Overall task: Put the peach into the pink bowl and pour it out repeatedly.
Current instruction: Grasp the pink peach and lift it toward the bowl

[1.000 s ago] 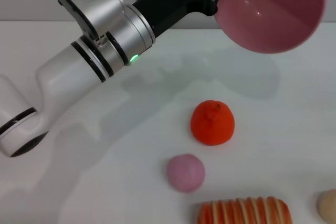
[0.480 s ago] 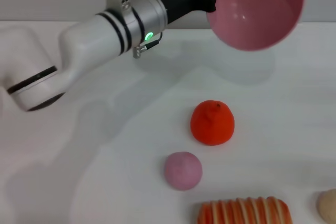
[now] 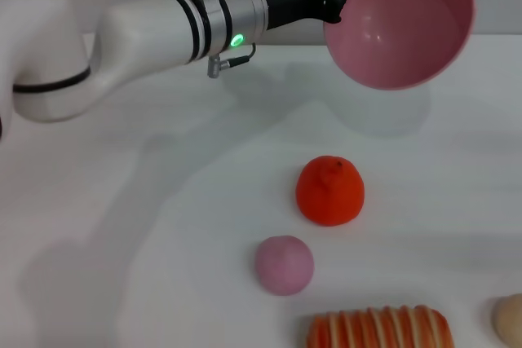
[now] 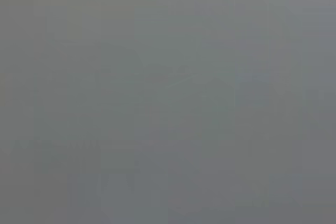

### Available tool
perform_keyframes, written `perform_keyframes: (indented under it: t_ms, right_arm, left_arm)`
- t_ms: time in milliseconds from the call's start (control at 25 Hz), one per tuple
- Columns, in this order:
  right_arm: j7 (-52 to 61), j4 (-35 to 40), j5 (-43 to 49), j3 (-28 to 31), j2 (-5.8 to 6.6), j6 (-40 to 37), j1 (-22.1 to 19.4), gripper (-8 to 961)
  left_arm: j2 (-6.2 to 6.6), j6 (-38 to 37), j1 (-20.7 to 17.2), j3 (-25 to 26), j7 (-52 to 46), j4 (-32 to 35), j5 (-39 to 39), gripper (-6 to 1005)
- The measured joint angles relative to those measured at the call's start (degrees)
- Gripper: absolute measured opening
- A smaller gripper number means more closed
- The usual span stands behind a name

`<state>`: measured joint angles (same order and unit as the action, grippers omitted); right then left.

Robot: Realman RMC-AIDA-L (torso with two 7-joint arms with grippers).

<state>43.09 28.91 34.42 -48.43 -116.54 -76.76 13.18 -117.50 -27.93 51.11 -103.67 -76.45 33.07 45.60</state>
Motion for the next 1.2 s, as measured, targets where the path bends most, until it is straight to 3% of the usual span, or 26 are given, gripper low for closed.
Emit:
perform_keyframes:
  t_ms: [40, 720, 960, 1160, 1200]
  right_arm:
    - [0.51, -0.05, 0.74, 0.00, -0.03, 0.09, 0.18, 535]
    - [13.41, 3.47, 14.68, 0.01, 0.02, 0.47, 2.48, 535]
    - [23.36, 12.14, 28.30, 0.00, -0.69, -1.81, 2.59, 535]
    - [37.25, 27.20, 44.66, -0.91, -2.09, -10.04, 3.73, 535]
    - [39.34, 29.52, 46.55, -1.56, -2.14, -11.90, 4.20, 535]
  left_arm:
    - [0.07, -1.70, 0.72, 3.04, -4.62, -0.66, 6.40, 36]
    - [2.46, -14.30, 5.92, 24.83, -40.30, -0.52, 57.44, 36]
    - [3.64, -18.05, 6.18, 30.83, -46.86, -0.46, 68.32, 36]
    - [4.18, -18.49, 5.52, 31.69, -48.32, -0.46, 69.95, 36]
    - [4.94, -18.58, 4.00, 32.88, -48.82, -0.46, 70.33, 36]
